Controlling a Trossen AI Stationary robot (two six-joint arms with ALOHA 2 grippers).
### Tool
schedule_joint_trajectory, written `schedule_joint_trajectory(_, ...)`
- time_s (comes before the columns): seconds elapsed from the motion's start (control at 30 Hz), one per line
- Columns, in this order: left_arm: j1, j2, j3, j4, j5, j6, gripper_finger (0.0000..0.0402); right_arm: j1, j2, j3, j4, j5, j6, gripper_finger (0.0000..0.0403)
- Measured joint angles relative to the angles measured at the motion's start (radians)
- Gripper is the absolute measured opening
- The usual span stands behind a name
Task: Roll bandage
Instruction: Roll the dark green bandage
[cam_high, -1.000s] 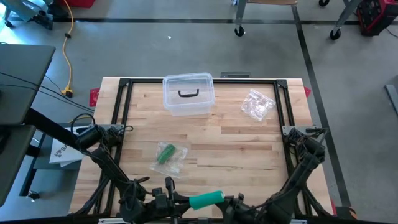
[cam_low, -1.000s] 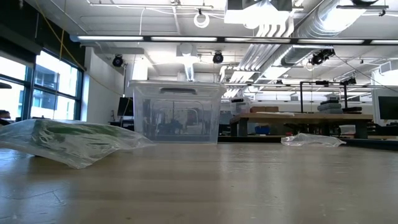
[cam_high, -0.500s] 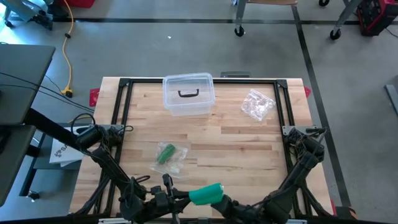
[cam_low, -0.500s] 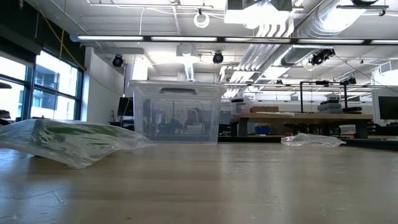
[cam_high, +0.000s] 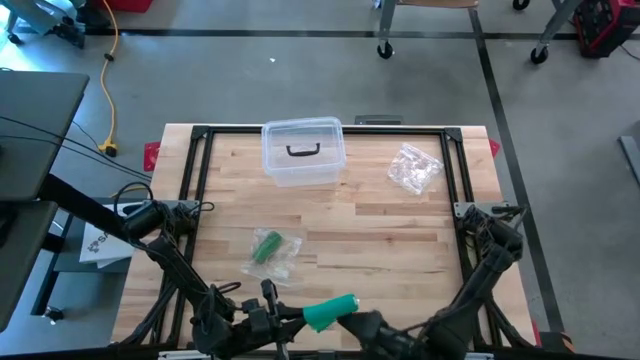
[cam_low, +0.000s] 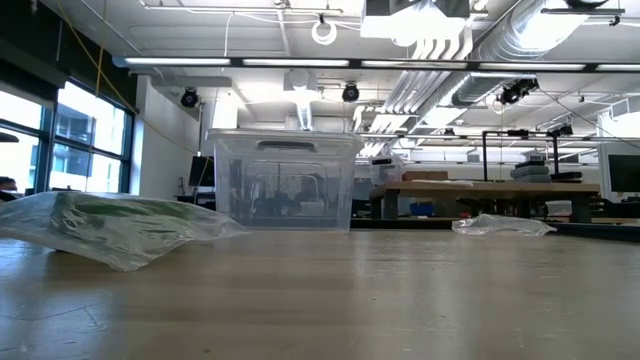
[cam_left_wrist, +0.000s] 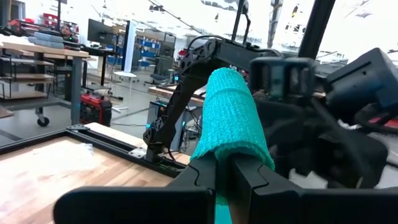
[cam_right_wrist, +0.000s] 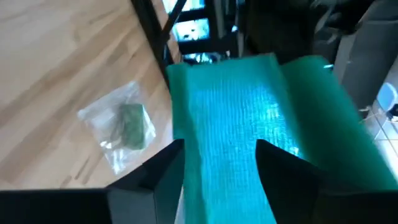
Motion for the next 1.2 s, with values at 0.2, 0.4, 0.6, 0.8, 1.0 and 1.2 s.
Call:
schedule_joint_trajectory(0.2, 0.0, 0.0, 0.0, 0.0, 0.001, -0.002, 0.0006, -0.046, 0.0, 0.0, -0.064, -0.075, 0.059, 0.0189)
schedule_joint_trajectory(0.4, 0.0, 0.0, 0.0, 0.002, 0.006, -0.017, 0.0006, -0.091, 0.0, 0.0, -0.108, -0.083, 0.124, 0.0167)
schedule_joint_trajectory(0.6, -0.001, 0.001, 0.0, 0.002, 0.011, -0.022, 0.0006, -0.119, 0.0, 0.0, -0.127, -0.092, 0.164, 0.0135)
schedule_joint_trajectory(0.8, -0.003, 0.001, 0.0, 0.002, 0.016, -0.03, 0.0006, -0.133, 0.0, 0.0, -0.127, -0.11, 0.159, 0.008)
schedule_joint_trajectory(1.0, -0.003, 0.001, 0.0, 0.0, 0.025, -0.037, 0.0006, -0.138, 0.0, 0.0, -0.128, -0.13, 0.155, 0.0015)
schedule_joint_trajectory(1.2, -0.003, 0.001, 0.0, 0.0, 0.028, -0.031, 0.0006, -0.138, -0.001, 0.0, -0.128, -0.153, 0.171, 0.0003)
